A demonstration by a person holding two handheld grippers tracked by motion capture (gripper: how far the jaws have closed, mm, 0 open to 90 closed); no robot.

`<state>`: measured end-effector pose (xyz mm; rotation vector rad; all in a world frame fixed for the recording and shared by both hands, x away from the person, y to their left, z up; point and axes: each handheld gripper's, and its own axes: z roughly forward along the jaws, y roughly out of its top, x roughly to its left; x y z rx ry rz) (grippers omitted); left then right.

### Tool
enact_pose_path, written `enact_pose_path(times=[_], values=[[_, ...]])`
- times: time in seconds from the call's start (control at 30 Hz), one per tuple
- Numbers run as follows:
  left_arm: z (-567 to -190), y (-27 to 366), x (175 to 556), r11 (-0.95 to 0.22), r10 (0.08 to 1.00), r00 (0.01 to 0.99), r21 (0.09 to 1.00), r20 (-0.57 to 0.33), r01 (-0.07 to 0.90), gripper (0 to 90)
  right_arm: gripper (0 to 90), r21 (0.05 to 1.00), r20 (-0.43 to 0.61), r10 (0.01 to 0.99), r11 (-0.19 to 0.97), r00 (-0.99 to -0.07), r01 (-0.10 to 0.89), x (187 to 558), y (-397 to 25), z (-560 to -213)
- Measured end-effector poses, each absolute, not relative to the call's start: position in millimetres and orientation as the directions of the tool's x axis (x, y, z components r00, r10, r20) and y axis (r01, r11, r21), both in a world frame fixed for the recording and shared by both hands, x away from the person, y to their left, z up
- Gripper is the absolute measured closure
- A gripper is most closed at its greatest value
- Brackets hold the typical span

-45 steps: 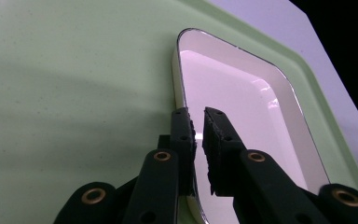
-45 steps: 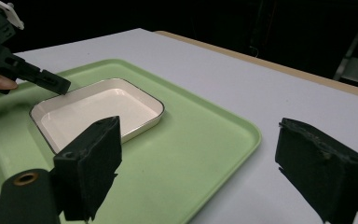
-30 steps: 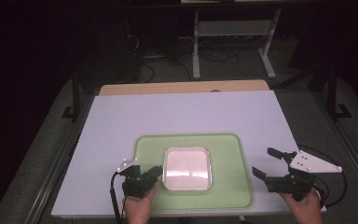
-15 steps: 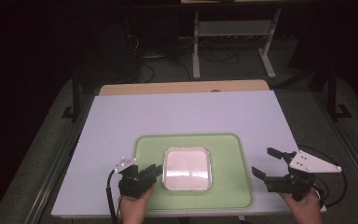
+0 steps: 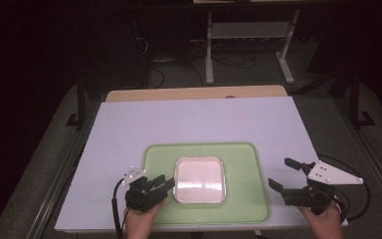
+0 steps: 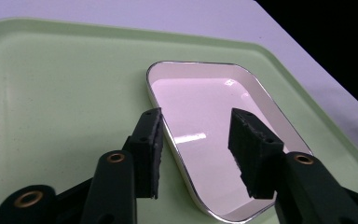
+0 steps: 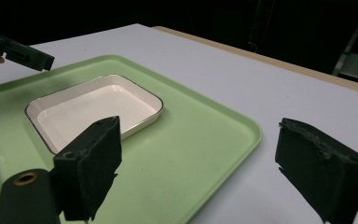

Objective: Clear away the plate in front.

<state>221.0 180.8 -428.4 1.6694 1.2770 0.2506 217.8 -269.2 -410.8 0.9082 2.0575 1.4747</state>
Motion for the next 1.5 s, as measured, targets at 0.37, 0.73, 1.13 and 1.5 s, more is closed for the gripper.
enact_pose_path(times=[0.37,0.73,1.13,1.5], values=[[-426,182,219,-0.005,0.805,0.477,0.799,-0.353,0.601,49.6,13.6,0.943,0.017,0.730,0.214,-0.683,0.253,218,-269,-411],[-422,186,216,-0.045,0.798,0.518,0.826,-0.309,0.562,46.7,13.6,0.942,0.020,0.733,0.215,-0.680,0.259,219,-269,-412],[-414,195,209,-0.103,0.769,0.588,0.860,-0.250,0.500,41.5,13.6,0.941,0.019,0.734,0.216,-0.679,0.260,219,-269,-413],[-404,210,206,-0.143,0.751,0.630,0.882,-0.198,0.448,33.7,13.6,0.940,0.015,0.734,0.221,-0.679,0.260,219,-268,-413]])
